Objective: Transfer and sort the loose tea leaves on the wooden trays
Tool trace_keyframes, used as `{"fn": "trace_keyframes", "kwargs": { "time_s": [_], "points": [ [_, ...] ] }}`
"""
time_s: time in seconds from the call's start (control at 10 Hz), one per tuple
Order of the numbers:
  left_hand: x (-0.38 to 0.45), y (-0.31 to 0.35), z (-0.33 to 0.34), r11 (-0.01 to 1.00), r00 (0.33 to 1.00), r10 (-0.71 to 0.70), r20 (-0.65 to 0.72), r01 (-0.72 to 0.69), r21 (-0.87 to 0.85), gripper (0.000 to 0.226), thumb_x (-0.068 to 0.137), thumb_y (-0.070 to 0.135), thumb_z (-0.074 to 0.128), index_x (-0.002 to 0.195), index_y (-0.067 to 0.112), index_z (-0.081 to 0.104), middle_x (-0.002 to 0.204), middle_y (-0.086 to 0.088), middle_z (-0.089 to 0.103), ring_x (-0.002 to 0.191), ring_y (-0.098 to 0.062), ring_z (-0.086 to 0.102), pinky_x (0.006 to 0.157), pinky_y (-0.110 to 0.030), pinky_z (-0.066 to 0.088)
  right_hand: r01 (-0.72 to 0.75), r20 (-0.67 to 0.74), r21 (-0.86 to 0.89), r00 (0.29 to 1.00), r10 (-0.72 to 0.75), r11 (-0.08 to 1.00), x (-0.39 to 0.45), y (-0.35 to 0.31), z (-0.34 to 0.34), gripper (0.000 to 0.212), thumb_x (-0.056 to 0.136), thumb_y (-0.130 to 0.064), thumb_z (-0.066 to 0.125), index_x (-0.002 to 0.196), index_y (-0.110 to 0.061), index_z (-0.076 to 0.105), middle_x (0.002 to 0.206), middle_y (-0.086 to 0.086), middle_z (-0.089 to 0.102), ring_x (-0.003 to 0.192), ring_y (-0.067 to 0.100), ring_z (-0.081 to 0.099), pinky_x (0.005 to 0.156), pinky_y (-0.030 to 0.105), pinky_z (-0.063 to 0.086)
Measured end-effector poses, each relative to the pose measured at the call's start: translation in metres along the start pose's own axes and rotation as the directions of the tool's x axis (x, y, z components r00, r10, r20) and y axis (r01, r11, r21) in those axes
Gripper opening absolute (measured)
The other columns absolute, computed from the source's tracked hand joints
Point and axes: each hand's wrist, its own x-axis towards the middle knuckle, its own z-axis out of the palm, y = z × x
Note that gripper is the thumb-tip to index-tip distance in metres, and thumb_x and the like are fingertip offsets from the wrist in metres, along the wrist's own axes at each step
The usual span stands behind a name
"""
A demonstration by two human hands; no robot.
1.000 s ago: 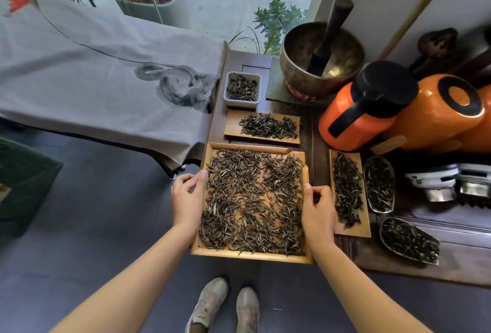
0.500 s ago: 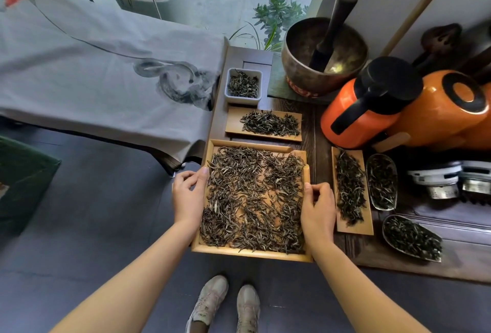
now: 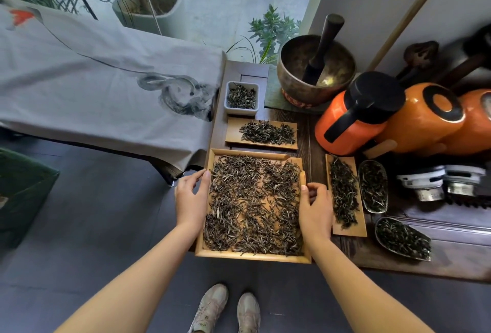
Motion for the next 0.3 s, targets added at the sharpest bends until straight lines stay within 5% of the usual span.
{"fn": "trace_keyframes", "kwargs": {
  "time_s": [0.3],
  "points": [
    [0.009, 0.054, -0.026, 0.992, 0.993, 0.114, 0.023, -0.115, 0.047, 0.039, 0.091, 0.045, 0.051, 0.116, 0.018, 0.064, 0.119, -0.001, 0.056, 0.117, -0.021, 0.049, 0.102, -0.042, 0.040, 0.095, 0.072, -0.137, 0.994, -0.085, 0.986, 0.004, -0.053, -0.019, 0.021, 0.096, -0.029, 0.043, 0.107, -0.016, 0.054, 0.108, 0.005, 0.055, 0.102, 0.023, 0.052, 0.094, 0.041, 0.044]
  ]
}}
